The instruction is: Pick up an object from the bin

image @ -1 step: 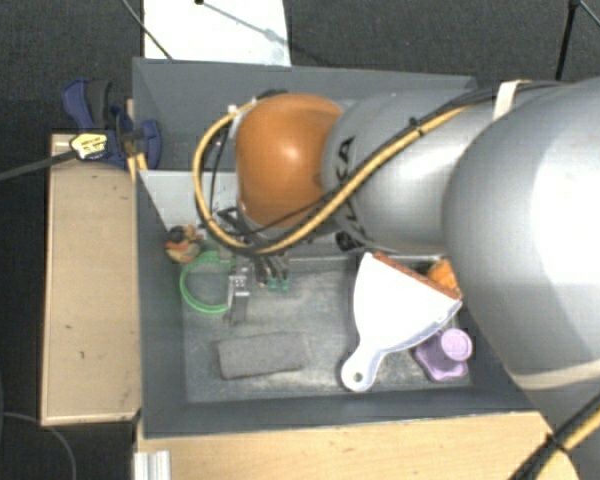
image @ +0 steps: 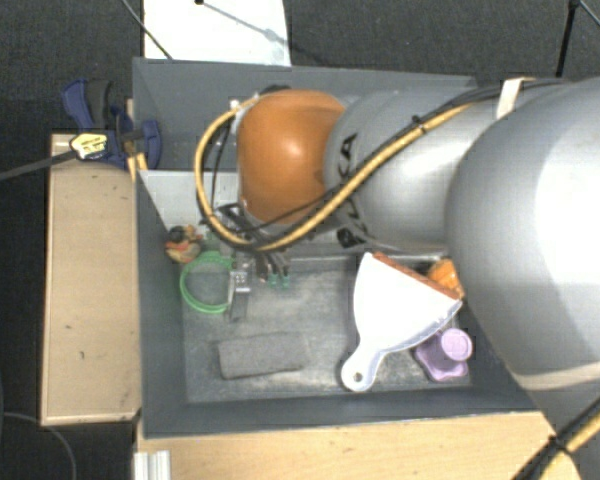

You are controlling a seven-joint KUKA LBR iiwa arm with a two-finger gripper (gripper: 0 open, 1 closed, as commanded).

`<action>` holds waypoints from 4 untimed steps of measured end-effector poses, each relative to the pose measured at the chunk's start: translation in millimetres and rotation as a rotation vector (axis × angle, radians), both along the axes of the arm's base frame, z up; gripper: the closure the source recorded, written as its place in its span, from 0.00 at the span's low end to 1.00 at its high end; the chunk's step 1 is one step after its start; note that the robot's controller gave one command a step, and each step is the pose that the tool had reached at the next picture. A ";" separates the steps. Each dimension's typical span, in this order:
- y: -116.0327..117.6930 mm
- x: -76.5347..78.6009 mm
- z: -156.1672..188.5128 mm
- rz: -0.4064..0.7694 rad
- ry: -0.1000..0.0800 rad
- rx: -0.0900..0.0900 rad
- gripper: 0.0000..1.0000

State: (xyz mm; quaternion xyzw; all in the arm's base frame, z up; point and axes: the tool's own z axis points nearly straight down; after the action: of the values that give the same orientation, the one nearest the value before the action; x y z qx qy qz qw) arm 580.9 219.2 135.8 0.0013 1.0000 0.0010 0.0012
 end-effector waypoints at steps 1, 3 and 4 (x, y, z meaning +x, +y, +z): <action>22.4 -11.3 -48.1 -0.177 -0.004 0.002 0.00; 28.6 3.3 -43.9 -0.474 0.001 0.000 0.00; 32.0 -6.4 -56.1 -0.226 0.001 -0.002 0.00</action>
Offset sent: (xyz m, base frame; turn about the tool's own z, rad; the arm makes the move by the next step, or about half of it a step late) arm -0.0140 0.0347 -0.0658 0.0882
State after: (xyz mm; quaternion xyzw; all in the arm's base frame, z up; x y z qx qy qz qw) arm 574.5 251.2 79.7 0.1140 0.9935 0.0000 0.0008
